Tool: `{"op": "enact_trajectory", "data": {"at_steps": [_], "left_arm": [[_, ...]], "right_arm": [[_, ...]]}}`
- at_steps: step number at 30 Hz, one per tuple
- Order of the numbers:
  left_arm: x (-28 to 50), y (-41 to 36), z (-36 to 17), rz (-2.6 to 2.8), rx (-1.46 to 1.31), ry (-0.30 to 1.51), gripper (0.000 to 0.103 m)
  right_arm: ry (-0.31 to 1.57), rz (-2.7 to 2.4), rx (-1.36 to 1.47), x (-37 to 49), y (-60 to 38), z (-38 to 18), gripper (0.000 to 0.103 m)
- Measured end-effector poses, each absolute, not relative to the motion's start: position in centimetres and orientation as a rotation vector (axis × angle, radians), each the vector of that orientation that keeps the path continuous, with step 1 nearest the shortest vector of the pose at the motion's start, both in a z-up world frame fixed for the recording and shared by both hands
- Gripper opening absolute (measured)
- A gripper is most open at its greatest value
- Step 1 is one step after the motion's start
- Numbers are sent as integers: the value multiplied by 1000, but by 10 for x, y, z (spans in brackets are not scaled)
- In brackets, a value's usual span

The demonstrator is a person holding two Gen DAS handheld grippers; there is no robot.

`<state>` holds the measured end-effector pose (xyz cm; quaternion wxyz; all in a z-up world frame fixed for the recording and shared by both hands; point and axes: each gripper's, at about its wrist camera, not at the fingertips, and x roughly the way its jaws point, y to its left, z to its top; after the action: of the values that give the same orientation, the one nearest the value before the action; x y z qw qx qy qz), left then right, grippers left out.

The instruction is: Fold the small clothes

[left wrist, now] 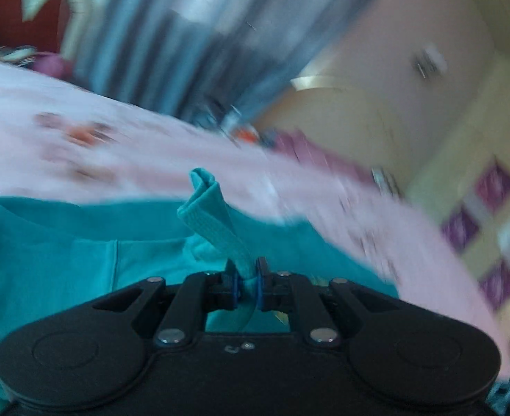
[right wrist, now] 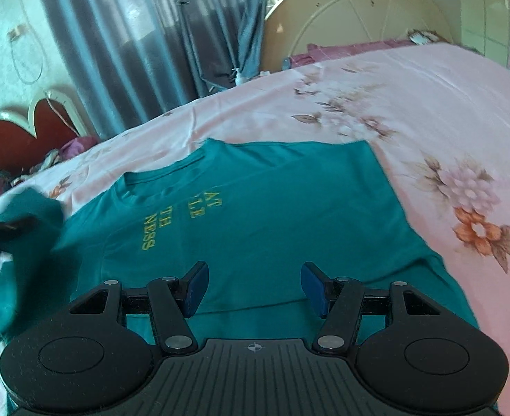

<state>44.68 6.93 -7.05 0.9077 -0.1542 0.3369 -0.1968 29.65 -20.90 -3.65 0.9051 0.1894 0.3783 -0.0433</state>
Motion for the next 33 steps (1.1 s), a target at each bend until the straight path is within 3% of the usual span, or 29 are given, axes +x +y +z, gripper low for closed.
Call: {"op": "enact_trajectory", "data": {"at_steps": [3,5,6,7,8,14,18,22,24,25,27,28,31,33], "left_arm": [[445,23,-95,-465,-228,772,12],[445,-1,-113,-490,-172,829,38],[443,-8,-118,-493,-145,843,65],[436,-8,-119,-492,-121,830,76],[427,-5,-115,-498,-108,798,77],[365,71,-90,-383,-72,739,66],[337,143,-93,-183,-61,747,47],[340,186,-103,-34,-90,785,46],[351,193,-109,-19,-105,777,46],[357,197,-113,-20,-120,786,46],[363,201,-116,-45,-123,787,45],[368,198,-118,-57,-110,784,41],[373,202,-123,-67,-99,780,23],[373,204,-124,-82,-108,779,16]], "right_arm": [[789,-51,453,294,-222,-37,60],[796,-25,491,294,-226,-38,60],[791,-11,501,294,-227,-37,60],[790,6,512,296,-227,-36,60],[791,29,532,299,-225,-36,60],[811,177,717,329,-207,-53,60],[857,202,794,355,-192,-74,60],[877,203,803,375,-179,-88,59],[879,212,744,382,-171,-87,41],[894,214,725,386,-167,-87,23],[909,216,687,392,-160,-86,17],[905,219,659,393,-155,-85,5],[835,256,560,390,-144,-60,5],[686,257,504,376,-148,-22,4]]}}
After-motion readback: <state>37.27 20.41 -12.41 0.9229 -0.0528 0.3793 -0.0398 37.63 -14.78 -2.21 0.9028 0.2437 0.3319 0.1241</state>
